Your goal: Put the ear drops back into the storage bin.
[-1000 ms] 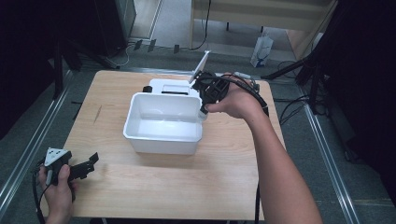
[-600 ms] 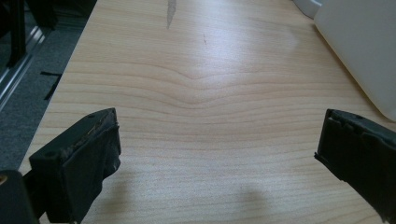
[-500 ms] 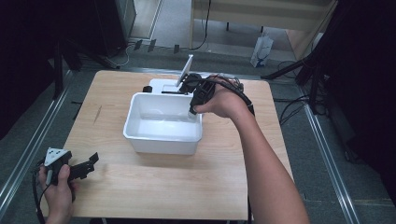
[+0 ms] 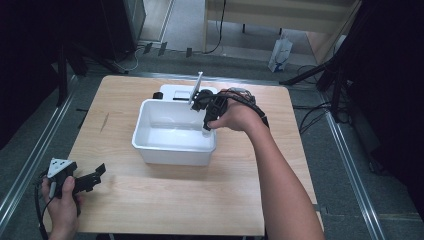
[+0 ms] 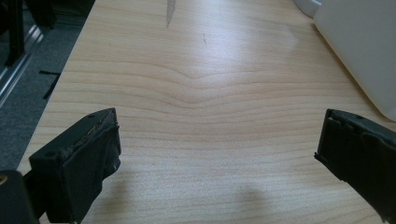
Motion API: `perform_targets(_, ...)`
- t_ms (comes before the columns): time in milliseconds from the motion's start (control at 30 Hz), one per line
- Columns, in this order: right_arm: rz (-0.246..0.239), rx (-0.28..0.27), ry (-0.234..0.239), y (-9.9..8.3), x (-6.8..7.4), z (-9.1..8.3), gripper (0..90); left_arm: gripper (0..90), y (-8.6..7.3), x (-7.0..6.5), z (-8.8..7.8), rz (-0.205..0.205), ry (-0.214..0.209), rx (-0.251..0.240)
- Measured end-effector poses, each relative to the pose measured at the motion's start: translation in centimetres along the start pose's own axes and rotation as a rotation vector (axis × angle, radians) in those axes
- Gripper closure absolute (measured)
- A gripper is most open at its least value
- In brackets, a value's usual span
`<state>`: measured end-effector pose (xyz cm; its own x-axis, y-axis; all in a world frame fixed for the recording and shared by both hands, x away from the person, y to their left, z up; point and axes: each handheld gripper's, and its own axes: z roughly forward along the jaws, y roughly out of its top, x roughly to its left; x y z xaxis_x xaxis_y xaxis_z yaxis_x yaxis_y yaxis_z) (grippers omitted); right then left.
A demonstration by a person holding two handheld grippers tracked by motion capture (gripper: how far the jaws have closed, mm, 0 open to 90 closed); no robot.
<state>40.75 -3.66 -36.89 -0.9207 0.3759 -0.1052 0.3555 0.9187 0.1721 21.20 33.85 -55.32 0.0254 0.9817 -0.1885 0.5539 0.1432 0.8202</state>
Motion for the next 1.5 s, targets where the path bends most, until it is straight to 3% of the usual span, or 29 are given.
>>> perform_targets(267, -0.019, 0.004, 0.005, -0.3, 0.0, 1.3, 72.3, 0.4, 0.0, 0.0, 0.0, 0.0, 0.0, 0.0)
perform_targets(367, -0.063, 0.011, 0.0, -0.3, 0.4, 2.1, 72.3, 0.4, 0.0, 0.0, 0.0, 0.001, -0.001, 0.0)
perform_targets(700, -0.13, 0.028, -0.002, -0.2, 0.5, 4.7, 72.3, 0.3, 0.0, 0.0, 0.0, -0.003, -0.002, 0.0)
perform_targets(1233, -0.119, 0.087, 0.001, 0.3, 0.3, 7.1, 72.1, 0.4, 0.0, 0.0, 0.0, -0.004, -0.007, 0.003)
perform_targets(1500, -0.116, 0.104, -0.002, 0.7, 0.5, 7.3, 72.1, 0.4, 0.0, 0.0, 0.0, -0.002, -0.007, 0.005)
